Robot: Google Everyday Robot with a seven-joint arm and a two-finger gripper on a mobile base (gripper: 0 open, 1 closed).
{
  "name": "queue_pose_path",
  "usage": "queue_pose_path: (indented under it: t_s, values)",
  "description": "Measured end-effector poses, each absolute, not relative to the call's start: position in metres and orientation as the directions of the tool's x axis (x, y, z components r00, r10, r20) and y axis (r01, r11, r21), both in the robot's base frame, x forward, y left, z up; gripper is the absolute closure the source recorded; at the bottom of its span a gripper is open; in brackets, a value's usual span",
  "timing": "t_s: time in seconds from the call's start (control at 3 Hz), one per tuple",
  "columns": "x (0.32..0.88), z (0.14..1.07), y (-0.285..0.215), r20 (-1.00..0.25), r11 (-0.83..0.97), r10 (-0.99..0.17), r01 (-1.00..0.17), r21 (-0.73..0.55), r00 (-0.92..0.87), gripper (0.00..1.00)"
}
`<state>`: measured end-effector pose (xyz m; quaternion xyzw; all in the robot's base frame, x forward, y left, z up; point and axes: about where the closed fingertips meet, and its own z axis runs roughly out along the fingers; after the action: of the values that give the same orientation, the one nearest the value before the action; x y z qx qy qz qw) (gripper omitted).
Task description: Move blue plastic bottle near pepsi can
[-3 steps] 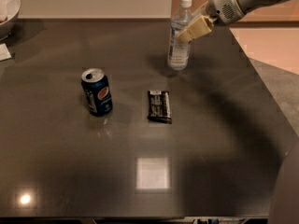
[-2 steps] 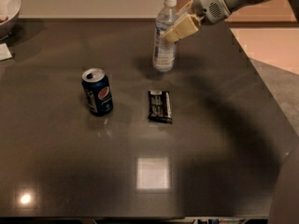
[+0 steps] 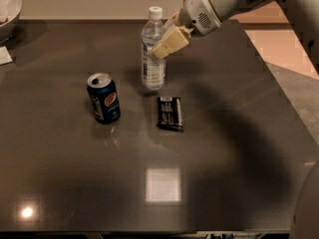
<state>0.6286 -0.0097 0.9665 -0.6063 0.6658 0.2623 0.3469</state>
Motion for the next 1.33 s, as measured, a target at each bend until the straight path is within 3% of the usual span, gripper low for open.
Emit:
queue_pose_path:
  t_s: [0.67,1.33]
  values:
    - [0.606,0.943,0.028,-0.76,0.031,-0.65,-0.998,-0.051,0.019,1.0]
    - [0.603,0.929,0.044,-0.743,-0.009,-0.666,-0.997,-0.081,0.067,0.59]
